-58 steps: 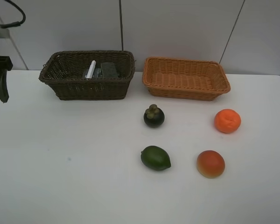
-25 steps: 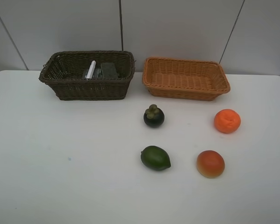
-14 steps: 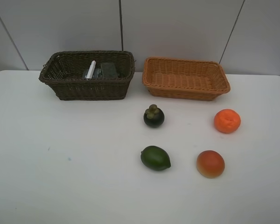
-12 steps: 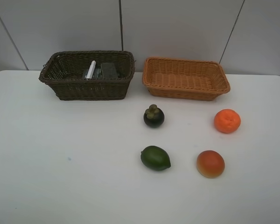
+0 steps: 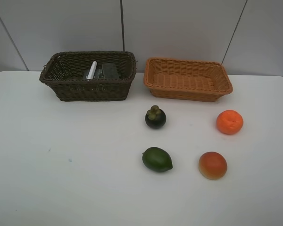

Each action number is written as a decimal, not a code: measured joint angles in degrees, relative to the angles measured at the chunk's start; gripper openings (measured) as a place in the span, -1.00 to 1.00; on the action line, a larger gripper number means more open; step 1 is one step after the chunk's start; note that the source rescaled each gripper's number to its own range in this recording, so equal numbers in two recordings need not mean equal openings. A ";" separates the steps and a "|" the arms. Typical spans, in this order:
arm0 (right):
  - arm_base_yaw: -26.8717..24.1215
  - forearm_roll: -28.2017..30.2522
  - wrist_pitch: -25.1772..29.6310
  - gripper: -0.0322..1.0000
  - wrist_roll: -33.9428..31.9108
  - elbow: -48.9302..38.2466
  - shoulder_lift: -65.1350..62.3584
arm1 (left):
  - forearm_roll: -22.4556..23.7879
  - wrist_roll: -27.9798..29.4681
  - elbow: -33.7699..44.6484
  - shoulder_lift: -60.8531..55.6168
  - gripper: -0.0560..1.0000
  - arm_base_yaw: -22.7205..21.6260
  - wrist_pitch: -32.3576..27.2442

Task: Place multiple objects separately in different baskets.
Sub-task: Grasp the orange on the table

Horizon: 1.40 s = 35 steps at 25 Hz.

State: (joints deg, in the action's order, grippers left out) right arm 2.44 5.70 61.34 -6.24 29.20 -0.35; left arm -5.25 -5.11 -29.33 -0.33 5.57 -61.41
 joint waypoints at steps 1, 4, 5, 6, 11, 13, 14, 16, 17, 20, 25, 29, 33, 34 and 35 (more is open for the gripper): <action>0.00 0.00 0.00 0.99 0.00 0.00 0.00 | 0.00 0.00 0.00 0.00 1.00 0.00 0.00; 0.00 0.00 0.00 0.99 0.00 0.00 0.00 | 0.00 0.00 0.00 0.00 1.00 0.00 0.00; 0.00 0.00 0.00 0.99 0.00 0.00 0.00 | 0.00 0.00 0.00 0.00 1.00 0.00 0.00; 0.00 0.00 0.00 0.99 0.00 0.00 0.00 | 0.00 0.00 0.00 0.00 1.00 0.00 0.00; 0.00 0.55 -0.16 0.99 -0.24 0.29 4.09 | 0.00 0.00 0.00 0.00 1.00 0.00 0.00; 0.00 1.23 -1.03 0.99 -1.80 0.84 9.85 | 0.00 0.00 0.00 0.00 1.00 0.00 0.00; 0.00 1.65 -1.68 0.99 -3.02 1.34 13.72 | 0.00 0.00 0.00 0.00 1.00 0.00 0.00; 0.00 1.94 -3.99 0.99 -5.40 2.36 22.71 | 0.00 0.00 0.00 0.00 1.00 0.00 0.00; 0.00 2.01 -5.28 0.99 -6.08 3.06 26.79 | 0.00 0.00 0.00 0.00 1.00 0.00 0.00; 0.00 2.08 -8.49 0.99 -6.88 5.88 41.59 | 0.00 0.00 0.00 0.00 1.00 0.00 0.00; 0.18 1.52 -10.24 0.99 -4.19 12.90 65.31 | 0.00 0.00 0.00 0.00 1.00 0.00 0.00; 1.60 -2.85 -10.35 0.99 0.97 18.15 79.49 | 0.00 0.00 0.00 0.00 1.00 0.00 0.00; 1.96 -7.97 -10.70 0.99 7.19 22.52 90.00 | 0.00 0.00 0.00 0.00 1.00 0.00 0.00; 1.96 -8.68 -10.84 0.99 8.41 23.66 92.01 | 0.00 0.00 0.00 0.00 1.00 0.00 0.00; 1.96 -8.99 -10.97 0.99 9.33 24.74 93.44 | 0.00 0.00 0.00 0.00 1.00 0.00 0.00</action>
State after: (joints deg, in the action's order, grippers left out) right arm 4.40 -3.28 50.37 3.08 53.94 93.09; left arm -5.25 -5.11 -29.33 -0.33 5.57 -61.41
